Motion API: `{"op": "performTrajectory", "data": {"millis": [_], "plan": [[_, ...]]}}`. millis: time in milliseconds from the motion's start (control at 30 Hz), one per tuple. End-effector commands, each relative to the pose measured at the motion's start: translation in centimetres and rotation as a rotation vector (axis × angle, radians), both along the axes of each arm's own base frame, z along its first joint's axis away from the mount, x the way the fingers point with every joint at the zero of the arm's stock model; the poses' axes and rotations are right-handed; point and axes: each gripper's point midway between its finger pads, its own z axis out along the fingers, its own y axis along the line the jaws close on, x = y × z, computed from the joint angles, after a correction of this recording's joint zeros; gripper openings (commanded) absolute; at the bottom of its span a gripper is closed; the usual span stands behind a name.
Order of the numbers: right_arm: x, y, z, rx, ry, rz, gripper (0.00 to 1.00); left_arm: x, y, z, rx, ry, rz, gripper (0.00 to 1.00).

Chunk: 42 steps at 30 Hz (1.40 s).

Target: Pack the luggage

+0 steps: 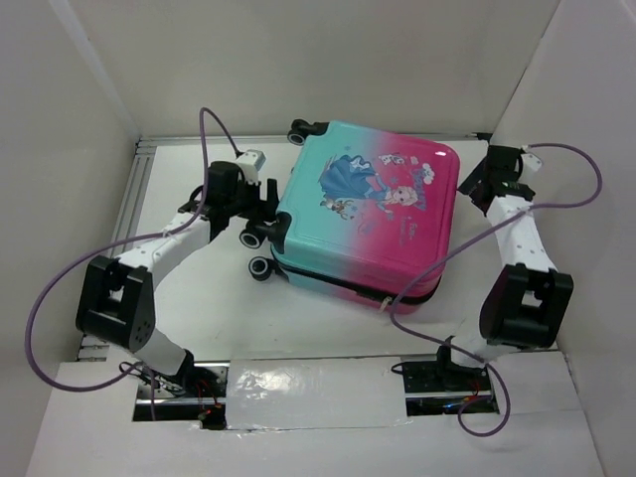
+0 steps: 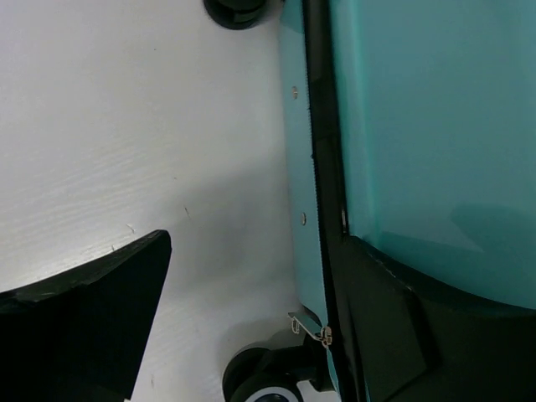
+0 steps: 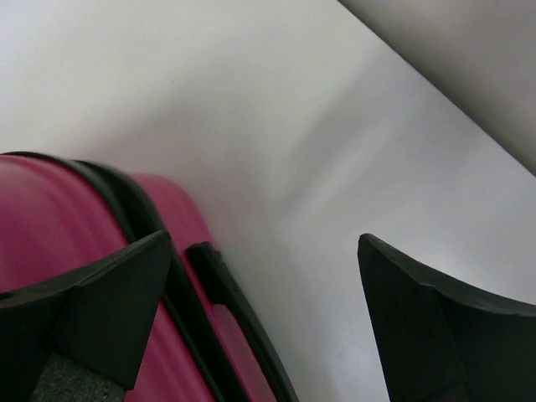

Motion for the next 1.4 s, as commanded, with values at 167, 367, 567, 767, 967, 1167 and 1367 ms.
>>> {"op": "performTrajectory", "data": {"millis": [167,367,567,767,967,1167,1367], "plan": [[9.2,10.7,-3.3,0.066,0.004,0.289,0.99,-8.0,-9.0,7.8,-0.215,-0.143,-0.286,0.96],[13.8,13.0,-3.5,0.055,0.024,0.358,0.99,-9.0,-10.2,6.0,-0.141,-0.133,-0.302,0.95],[15.6,12.0,-1.3,0.003,-0.009,0.398,0.99,-9.2,-3.5,0.7,-0.074,-0.250,-0.287,0.96],[16.4,8.6,5.2,0.044,-0.152,0.468,0.99,-13.7,-3.8,1.4,-0.185,-0.385,-0.536,0.95],[15.2,11.0,13.4,0.050,-0.356,0.699,0.99,-14.7,-4.6,0.9,-0.224,-0.420,-0.654,0.90],[13.5,14.3,15.1,-0.037,-0.361,0.825,0.99,-14.2,-6.1,-1.3,-0.234,-0.327,-0.709,0.84],[12.3,14.1,16.3,-0.071,-0.372,0.827,0.99,-14.1,-6.0,-3.1,-0.213,-0.289,-0.718,0.79]]}}
